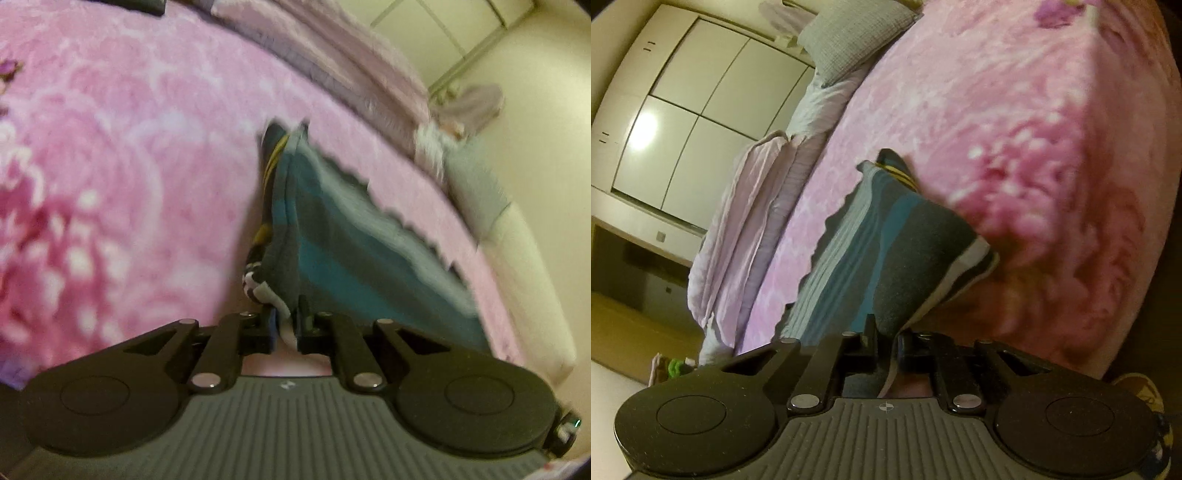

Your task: Fold large clothes

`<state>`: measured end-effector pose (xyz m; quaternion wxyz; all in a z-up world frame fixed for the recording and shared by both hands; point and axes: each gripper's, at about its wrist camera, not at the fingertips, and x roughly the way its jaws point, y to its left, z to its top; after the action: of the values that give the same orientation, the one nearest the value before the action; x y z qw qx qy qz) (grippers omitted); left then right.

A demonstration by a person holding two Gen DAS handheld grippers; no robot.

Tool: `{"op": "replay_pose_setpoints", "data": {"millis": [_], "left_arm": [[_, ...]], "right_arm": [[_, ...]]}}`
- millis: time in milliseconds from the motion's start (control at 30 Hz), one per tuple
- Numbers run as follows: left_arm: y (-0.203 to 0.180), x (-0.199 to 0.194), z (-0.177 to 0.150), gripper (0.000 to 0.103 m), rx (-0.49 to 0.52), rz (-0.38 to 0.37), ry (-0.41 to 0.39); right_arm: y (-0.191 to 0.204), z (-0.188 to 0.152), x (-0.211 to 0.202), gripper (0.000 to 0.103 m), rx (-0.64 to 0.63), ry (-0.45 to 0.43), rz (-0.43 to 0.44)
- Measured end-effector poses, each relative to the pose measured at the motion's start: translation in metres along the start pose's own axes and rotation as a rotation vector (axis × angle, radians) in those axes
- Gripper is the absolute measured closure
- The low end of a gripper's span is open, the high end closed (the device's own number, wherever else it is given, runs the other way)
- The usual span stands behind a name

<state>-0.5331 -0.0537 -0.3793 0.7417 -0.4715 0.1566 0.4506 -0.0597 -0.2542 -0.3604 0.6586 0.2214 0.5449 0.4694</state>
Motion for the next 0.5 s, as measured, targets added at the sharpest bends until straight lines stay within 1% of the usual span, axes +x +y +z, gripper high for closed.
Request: {"op": "replay_pose_setpoints", "data": {"millis": [33,67,100,133,167,200,267,300,367,400,433,467,500], "left_arm": [[0.002,0.0,-0.002,0.091,0.01,0.019,0.008],[0.004,-0.001,-0.001,0.091,0.015,0.019,0.012],[0.005,-0.004,0.002,0.09,0.019,0.01,0.01],[0.004,-0.009,0.005,0.09,0.032,0.006,0.006],[0.003,-0.012,0.008,0.09,0.055,0.003,0.001],[0.001,-0.015,0.01,0.09,0.073,-0.001,-0.004],[0.001,-0.018,0.015,0.09,0.078,-0.008,0.0],[0.002,-0.017,0.018,0.089,0.073,-0.01,0.008],[0.008,-0.022,0.02,0.086,0.071,0.007,0.017],[0.011,-0.021,0.023,0.086,0.077,0.024,0.012],[0.017,-0.025,0.024,0.084,0.085,0.052,0.002],[0.025,-0.028,0.027,0.084,0.082,0.076,-0.003],[0.03,-0.03,0.03,0.084,0.072,0.098,-0.009]], "right_arm": [[-0.004,0.0,0.001,0.084,0.016,-0.004,0.007],[-0.008,-0.001,0.001,0.075,0.022,-0.029,0.024],[-0.009,-0.002,0.001,0.072,0.018,-0.064,0.041],[-0.01,-0.002,0.004,0.067,0.014,-0.092,0.058],[-0.013,-0.002,0.007,0.062,0.018,-0.103,0.067],[-0.015,-0.001,0.011,0.061,0.033,-0.103,0.063],[-0.021,-0.001,0.016,0.06,0.061,-0.083,0.019],[-0.024,0.001,0.013,0.06,0.063,-0.078,0.029],[-0.023,0.009,0.001,0.06,0.023,-0.052,-0.021],[-0.023,0.016,-0.01,0.059,-0.018,-0.069,-0.059],[-0.023,0.023,-0.021,0.053,-0.058,-0.104,-0.101],[-0.022,0.031,-0.031,0.044,-0.104,-0.147,-0.135],[-0.019,0.038,-0.037,0.04,-0.145,-0.175,-0.139]]}}
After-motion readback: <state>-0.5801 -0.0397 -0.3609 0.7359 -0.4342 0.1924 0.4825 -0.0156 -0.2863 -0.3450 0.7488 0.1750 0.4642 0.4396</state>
